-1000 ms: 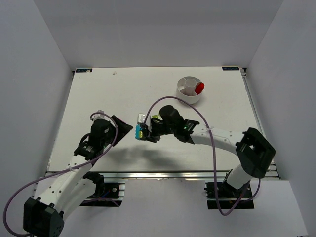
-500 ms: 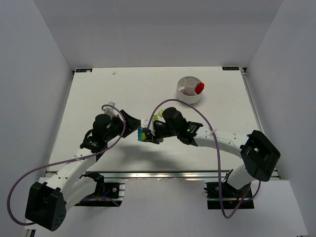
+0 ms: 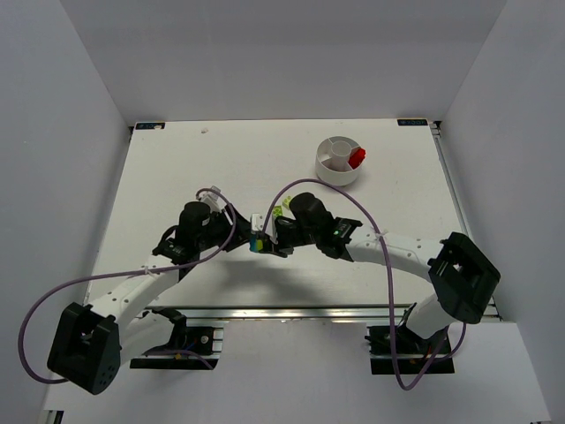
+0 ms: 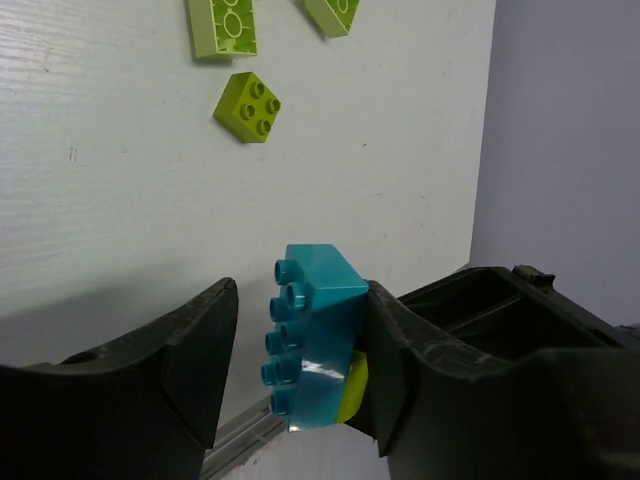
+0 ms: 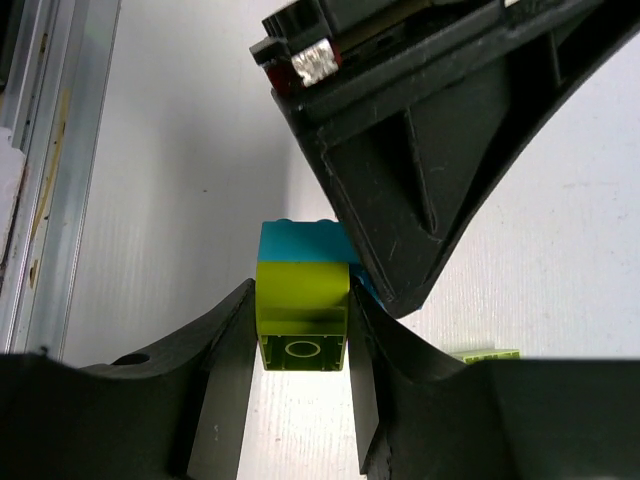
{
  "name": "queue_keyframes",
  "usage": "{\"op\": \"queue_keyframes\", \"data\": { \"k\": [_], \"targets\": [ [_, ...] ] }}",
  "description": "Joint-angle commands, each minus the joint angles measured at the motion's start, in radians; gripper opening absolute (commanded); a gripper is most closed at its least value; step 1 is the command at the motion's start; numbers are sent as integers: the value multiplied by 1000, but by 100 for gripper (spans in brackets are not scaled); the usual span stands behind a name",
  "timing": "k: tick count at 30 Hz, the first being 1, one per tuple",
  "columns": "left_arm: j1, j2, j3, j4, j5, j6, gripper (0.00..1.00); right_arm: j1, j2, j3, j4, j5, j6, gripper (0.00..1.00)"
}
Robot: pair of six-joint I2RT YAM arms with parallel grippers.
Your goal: Sort the legos into containers by color
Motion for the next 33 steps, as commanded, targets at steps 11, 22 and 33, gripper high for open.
{"op": "queue_keyframes", "data": {
  "k": [11, 22, 33],
  "targets": [
    [-60, 39, 117, -98, -134, 96, 27, 3, -21, -1, -4, 2, -29, 0],
    [-58, 18, 101, -148, -244, 93, 16, -132, -114, 2, -23, 20, 94, 0],
    [-58, 57, 103, -105, -238, 82, 16, -534, 71, 320, 123, 100, 398, 0]
  ]
}}
